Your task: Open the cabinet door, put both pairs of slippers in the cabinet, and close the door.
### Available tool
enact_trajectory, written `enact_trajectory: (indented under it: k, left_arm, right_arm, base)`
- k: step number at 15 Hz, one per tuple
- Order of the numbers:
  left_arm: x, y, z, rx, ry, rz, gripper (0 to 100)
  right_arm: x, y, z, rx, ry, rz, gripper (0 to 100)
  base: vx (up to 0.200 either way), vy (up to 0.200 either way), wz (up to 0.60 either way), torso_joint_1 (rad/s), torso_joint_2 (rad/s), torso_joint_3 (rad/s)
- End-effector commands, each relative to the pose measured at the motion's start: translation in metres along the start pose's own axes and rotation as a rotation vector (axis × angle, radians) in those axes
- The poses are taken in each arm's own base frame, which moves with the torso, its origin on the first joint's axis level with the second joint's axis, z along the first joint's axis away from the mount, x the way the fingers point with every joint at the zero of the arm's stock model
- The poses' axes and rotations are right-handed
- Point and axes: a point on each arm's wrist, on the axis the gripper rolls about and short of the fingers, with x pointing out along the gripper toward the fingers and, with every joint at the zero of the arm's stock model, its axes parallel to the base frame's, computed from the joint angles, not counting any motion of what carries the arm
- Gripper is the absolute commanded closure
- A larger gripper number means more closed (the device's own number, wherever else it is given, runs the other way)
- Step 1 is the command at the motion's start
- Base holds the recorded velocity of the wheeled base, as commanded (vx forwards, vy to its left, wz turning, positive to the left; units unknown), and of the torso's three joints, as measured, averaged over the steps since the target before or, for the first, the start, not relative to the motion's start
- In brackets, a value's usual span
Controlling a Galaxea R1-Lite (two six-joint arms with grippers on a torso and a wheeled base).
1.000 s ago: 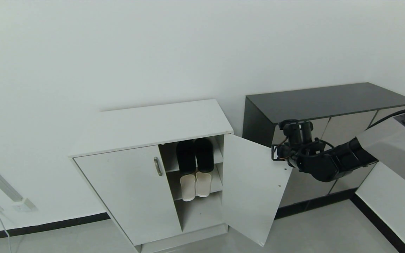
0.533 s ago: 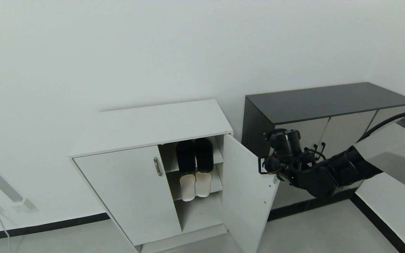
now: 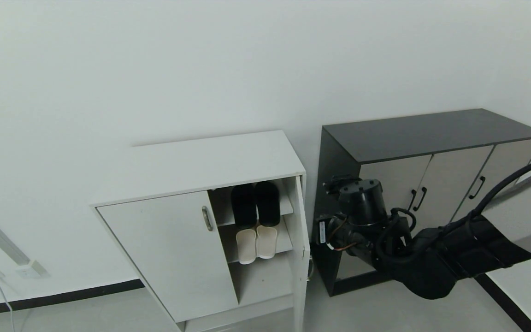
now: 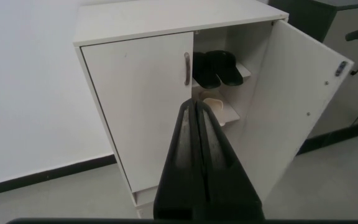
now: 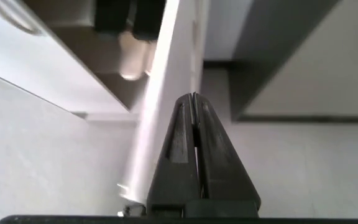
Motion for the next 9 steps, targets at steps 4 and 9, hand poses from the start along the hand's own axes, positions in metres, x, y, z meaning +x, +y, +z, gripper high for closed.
enact_trajectory:
  k: [4,9]
  left_arm:
    - [0.0001,0.0,0.0,-0.003,0.001,0.0,100]
    - [0.0001,0.0,0.0,-0.003,0.001,0.0,100]
  right_arm:
    - [-0.0131,-0.0018,-0.0057,-0.038,-0.035,0.052,100]
    - [-0.0143,0.0005,-0.007,-0.055,-0.046,0.06,100]
  base:
    - [0.0,0.0,0.0,0.0,0.0,0.0]
    - [0.0,0.0,0.0,0.0,0.0,0.0]
